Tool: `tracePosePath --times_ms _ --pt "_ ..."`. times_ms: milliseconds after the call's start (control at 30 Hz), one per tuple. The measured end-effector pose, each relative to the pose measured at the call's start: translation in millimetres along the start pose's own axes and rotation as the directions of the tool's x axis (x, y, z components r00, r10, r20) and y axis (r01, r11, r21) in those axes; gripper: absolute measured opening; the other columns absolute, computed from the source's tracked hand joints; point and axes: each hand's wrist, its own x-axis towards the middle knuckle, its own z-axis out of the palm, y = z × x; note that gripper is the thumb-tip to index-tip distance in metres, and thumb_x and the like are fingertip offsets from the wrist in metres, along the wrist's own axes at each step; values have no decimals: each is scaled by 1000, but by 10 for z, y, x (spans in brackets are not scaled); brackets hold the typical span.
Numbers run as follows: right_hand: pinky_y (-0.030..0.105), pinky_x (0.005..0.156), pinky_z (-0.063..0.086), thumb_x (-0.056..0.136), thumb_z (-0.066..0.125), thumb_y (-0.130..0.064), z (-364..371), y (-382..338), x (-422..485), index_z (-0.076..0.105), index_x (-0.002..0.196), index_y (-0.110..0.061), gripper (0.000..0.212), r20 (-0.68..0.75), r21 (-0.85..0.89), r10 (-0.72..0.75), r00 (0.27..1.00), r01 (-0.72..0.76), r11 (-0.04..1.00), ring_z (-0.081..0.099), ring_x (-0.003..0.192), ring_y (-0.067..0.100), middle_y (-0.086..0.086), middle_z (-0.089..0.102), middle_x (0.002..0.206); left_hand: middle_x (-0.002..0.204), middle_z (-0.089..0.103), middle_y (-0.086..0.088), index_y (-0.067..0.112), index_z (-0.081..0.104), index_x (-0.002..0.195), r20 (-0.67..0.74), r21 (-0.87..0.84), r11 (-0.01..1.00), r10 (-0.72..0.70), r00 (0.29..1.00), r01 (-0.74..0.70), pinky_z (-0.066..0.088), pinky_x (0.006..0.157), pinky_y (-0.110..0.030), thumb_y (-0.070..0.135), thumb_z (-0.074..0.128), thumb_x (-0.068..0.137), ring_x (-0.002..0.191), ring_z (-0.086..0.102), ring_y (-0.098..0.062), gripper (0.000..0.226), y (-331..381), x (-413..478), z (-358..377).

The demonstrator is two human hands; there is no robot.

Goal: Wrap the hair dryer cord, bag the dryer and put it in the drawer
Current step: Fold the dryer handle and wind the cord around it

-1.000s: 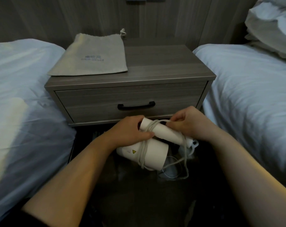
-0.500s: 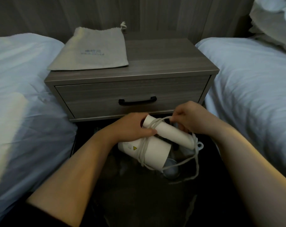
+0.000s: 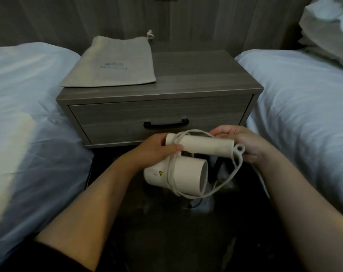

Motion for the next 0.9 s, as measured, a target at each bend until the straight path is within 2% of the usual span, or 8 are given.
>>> tracePosePath --times_ms 67,200,333,467,567,667,800,900 --pt "18 37 45 69 71 -7 61 70 24 66 81 -7 13 43 90 15 999 -19 996 56 42 9 9 62 64 99 66 4 29 60 106 -47 -210 977 -55 997 44 48 79 -29 30 52 91 91 63 -13 17 1 14 50" --pt "22 52 55 26 93 -32 178 198 65 75 71 -13 53 83 176 -48 995 33 984 68 58 14 5 72 67 89 69 -4 20 65 91 -132 -494 863 -192 973 103 47 83 -34 35 46 93 85 64 -19 24 52 62 103" --pt "24 56 50 69 68 -17 263 177 57 75 78 -19 11 46 113 -102 994 96 989 63 63 17 4 71 70 83 71 -6 19 67 83 -213 -560 822 -263 941 103 49 83 -34 39 49 91 82 65 -21 28 107 89 82" --pt "23 63 48 54 74 -3 266 100 -76 74 97 -16 45 233 44 -180 956 174 984 63 75 19 8 71 84 64 72 2 17 66 80 -264 -584 809 -274 925 72 49 67 -27 37 50 91 69 66 -15 28 132 84 33" --pt "30 80 44 58 73 -7 275 96 -135 54 126 -10 70 352 -82 -156 923 197 977 56 99 27 19 61 111 77 72 -4 16 67 84 -254 -605 792 -286 924 79 50 70 -29 38 52 90 75 66 -18 28 128 82 41" --pt "28 90 51 50 88 -16 274 121 -151 57 124 -16 80 361 10 -134 923 140 990 58 112 22 13 63 120 81 70 -6 14 66 86 -259 -623 779 -295 920 75 50 68 -29 38 52 90 74 65 -18 28 156 76 81" --pt "19 69 54 54 83 -13 424 82 -223 58 114 -8 65 353 228 -193 916 116 967 69 86 11 3 74 94 81 70 -7 14 66 87 -289 -659 750 -330 899 63 51 67 -30 41 54 88 73 65 -19 29 176 59 108" --pt "12 51 48 72 62 -5 651 137 -239 56 99 -10 28 137 192 -186 973 158 969 66 61 -2 -2 72 77 79 69 -8 14 65 86 -339 -657 752 -370 865 64 52 67 -31 43 55 87 72 65 -20 31 162 65 128"
